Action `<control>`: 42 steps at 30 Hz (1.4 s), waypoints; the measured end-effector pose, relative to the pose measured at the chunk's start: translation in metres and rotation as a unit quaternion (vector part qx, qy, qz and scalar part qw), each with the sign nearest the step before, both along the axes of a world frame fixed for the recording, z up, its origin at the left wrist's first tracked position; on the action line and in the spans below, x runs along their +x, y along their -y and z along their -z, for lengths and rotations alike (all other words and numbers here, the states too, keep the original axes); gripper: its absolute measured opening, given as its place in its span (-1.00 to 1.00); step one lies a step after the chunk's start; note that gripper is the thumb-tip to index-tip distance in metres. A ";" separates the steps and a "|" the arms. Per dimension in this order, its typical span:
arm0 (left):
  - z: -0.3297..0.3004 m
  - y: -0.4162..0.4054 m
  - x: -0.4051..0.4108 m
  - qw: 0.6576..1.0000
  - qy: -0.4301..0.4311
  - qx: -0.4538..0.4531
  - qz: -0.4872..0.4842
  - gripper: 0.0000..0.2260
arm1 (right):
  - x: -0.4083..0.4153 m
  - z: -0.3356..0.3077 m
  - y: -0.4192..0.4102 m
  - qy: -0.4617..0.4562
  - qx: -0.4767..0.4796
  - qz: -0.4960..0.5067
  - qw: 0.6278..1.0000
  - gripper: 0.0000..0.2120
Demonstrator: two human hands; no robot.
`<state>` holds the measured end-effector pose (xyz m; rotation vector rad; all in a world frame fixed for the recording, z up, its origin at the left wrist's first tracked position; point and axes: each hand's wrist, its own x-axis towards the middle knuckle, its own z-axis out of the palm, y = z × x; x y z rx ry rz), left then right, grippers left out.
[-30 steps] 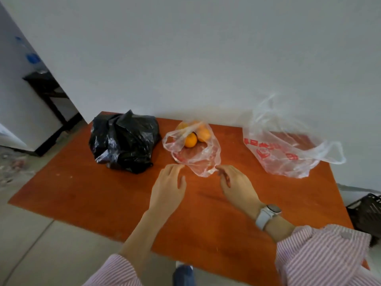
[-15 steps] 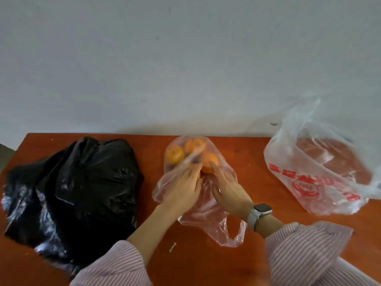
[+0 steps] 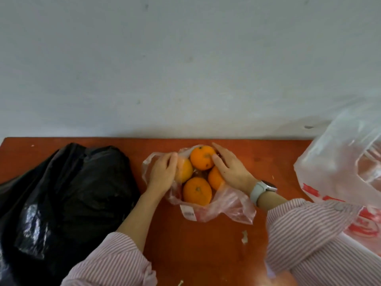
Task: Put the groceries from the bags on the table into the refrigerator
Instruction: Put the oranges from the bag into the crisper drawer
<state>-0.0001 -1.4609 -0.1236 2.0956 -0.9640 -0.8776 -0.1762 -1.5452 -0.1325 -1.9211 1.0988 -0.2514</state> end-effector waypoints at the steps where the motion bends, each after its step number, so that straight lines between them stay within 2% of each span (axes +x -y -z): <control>1: -0.001 0.000 -0.003 0.999 -0.009 0.015 -0.035 -0.74 | -0.002 0.003 0.000 0.015 0.020 0.010 1.000 -0.57; 3: 0.001 -0.002 -0.008 0.995 0.017 0.066 -0.070 -0.70 | -0.006 0.007 -0.002 0.040 0.021 0.012 0.999 -0.61; 5: -0.002 -0.004 -0.013 0.989 0.075 0.104 -0.071 -0.68 | -0.012 0.007 -0.007 0.065 -0.018 0.026 0.997 -0.62; 8: -0.018 -0.015 -0.020 0.969 0.227 0.090 -0.031 -0.70 | -0.022 0.001 -0.016 0.081 -0.106 0.041 0.990 -0.66; 11: -0.037 -0.033 -0.032 0.934 0.358 0.010 -0.001 -0.76 | -0.031 -0.004 -0.024 0.053 -0.182 0.007 0.982 -0.65; 13: -0.041 -0.039 -0.037 0.898 0.428 -0.092 0.042 -0.83 | -0.034 -0.007 -0.026 0.031 -0.227 -0.029 0.973 -0.61; 15: -0.039 -0.036 -0.039 0.856 0.461 -0.201 0.123 -0.86 | -0.035 -0.009 -0.026 0.013 -0.262 -0.066 0.963 -0.61; 16: -0.039 -0.033 -0.040 0.841 0.460 -0.225 0.173 -0.86 | -0.035 -0.009 -0.027 0.002 -0.274 -0.081 0.958 -0.62; 18: -0.031 -0.025 -0.039 0.811 0.492 -0.174 0.264 -0.81 | -0.035 -0.009 -0.027 -0.023 -0.283 -0.101 0.954 -0.60; 19: -0.028 -0.022 -0.035 0.804 0.509 -0.098 0.291 -0.73 | -0.035 -0.009 -0.026 -0.036 -0.283 -0.106 0.953 -0.57; 20: -0.026 -0.019 -0.030 0.811 0.505 -0.016 0.296 -0.61 | -0.034 -0.009 -0.026 -0.047 -0.279 -0.108 0.953 -0.54; 21: -0.026 -0.020 -0.023 0.835 0.468 0.055 0.285 -0.50 | -0.034 -0.009 -0.026 -0.055 -0.268 -0.107 0.956 -0.50; 23: -0.018 -0.026 -0.008 0.906 0.337 0.117 0.227 -0.45 | -0.034 -0.009 -0.027 -0.072 -0.220 -0.100 0.968 -0.39; 25: -0.013 -0.037 -0.001 0.965 0.193 0.064 0.167 -0.57 | -0.035 -0.007 -0.028 -0.090 -0.177 -0.111 0.974 -0.29; 26: -0.013 -0.041 -0.001 0.975 0.175 0.014 0.136 -0.65 | -0.036 -0.006 -0.029 -0.094 -0.159 -0.119 0.976 -0.27; 28: -0.009 -0.042 0.000 0.979 0.183 -0.035 0.078 -0.77 | -0.039 -0.006 -0.029 -0.083 -0.121 -0.120 0.982 -0.28; 30: -0.004 -0.037 0.003 0.984 0.175 -0.008 0.032 -0.80 | -0.040 -0.008 -0.028 -0.065 -0.098 -0.103 0.988 -0.31; 32: 0.003 -0.033 0.007 0.978 0.202 0.047 0.000 -0.82 | -0.043 -0.008 -0.030 -0.061 -0.112 -0.082 0.988 -0.35; 34: 0.007 -0.033 0.006 0.961 0.258 0.097 0.007 -0.82 | -0.045 -0.008 -0.031 -0.071 -0.148 -0.074 0.984 -0.35; 36: 0.008 -0.033 0.004 0.957 0.269 0.100 0.037 -0.77 | -0.047 -0.007 -0.030 -0.086 -0.181 -0.078 0.976 -0.32; 38: 0.005 -0.034 0.006 0.970 0.218 0.090 0.055 -0.72 | -0.049 -0.009 -0.029 -0.108 -0.179 -0.086 0.974 -0.33; 40: -0.003 -0.035 0.013 0.982 0.166 0.088 0.017 -0.72 | -0.051 -0.008 -0.027 -0.129 -0.152 -0.102 0.975 -0.27; 42: -0.014 -0.033 0.013 0.970 0.235 0.053 -0.016 -0.77 | -0.052 -0.007 -0.027 -0.151 -0.121 -0.117 0.974 -0.18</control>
